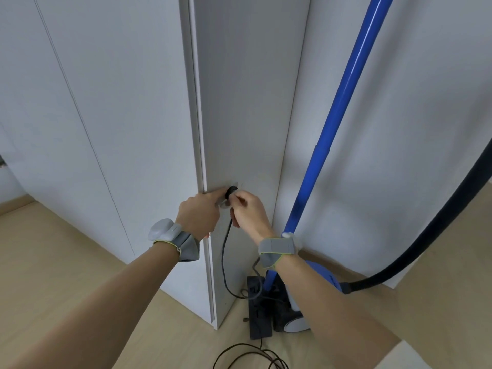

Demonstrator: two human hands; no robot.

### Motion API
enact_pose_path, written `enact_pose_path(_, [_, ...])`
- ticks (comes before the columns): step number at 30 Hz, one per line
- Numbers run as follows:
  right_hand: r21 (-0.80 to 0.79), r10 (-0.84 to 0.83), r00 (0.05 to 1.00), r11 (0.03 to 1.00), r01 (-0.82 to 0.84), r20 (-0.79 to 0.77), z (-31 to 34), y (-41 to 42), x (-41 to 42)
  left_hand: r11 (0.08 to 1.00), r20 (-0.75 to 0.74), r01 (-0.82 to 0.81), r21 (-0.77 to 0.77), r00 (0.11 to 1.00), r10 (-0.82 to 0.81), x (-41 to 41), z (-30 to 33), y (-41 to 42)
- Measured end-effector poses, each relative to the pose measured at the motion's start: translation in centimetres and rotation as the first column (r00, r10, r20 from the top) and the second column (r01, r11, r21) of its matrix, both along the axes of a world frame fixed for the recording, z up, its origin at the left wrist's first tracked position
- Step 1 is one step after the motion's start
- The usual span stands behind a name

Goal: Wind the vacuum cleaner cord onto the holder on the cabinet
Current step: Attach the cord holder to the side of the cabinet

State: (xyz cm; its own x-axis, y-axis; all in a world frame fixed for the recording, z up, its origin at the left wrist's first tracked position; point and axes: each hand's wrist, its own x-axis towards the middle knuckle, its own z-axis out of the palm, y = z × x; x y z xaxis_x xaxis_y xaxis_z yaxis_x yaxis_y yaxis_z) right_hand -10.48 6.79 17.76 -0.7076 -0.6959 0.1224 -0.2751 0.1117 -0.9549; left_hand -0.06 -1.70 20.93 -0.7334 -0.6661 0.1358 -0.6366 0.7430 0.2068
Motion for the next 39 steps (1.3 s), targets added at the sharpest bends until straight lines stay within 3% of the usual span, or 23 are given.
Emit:
enact_pose_path(7, [0.076,0.077,0.995,0.994,-0.082,0.069,-2.0,-0.7,1.8,0.995,-0.014,0.099,0.008,0.995,-0.099,0.4,-0.2,-0.5])
enact_pose_path(16, [0.04,0.165,0.923,0.981,-0.19,0.348,-3.4,-0.3,1.6,0.996,0.039,0.065,-0.054,0.997,-0.063,0.4,0.0,0.0])
enact_pose_path(29, [-0.007,0.135,0.872,0.989,-0.149,0.47,-7.0,-1.0,-0.8,0.999,0.075,0.025,-0.024,0.997,-0.023,0.1,-0.2,-0.3])
enact_pose_path(33, [-0.016,0.169,0.816,0.981,-0.192,0.552,-7.0,0.2,-4.4,0.999,0.05,0.039,0.014,0.998,-0.039,0.2,-0.1,0.0])
enact_pose_path(39, [-0.082,0.182,0.656,0.98,-0.18,0.733,-6.6,1.8,-8.3,0.991,0.049,0.042,0.129,0.998,-0.049,-0.1,0.3,0.5])
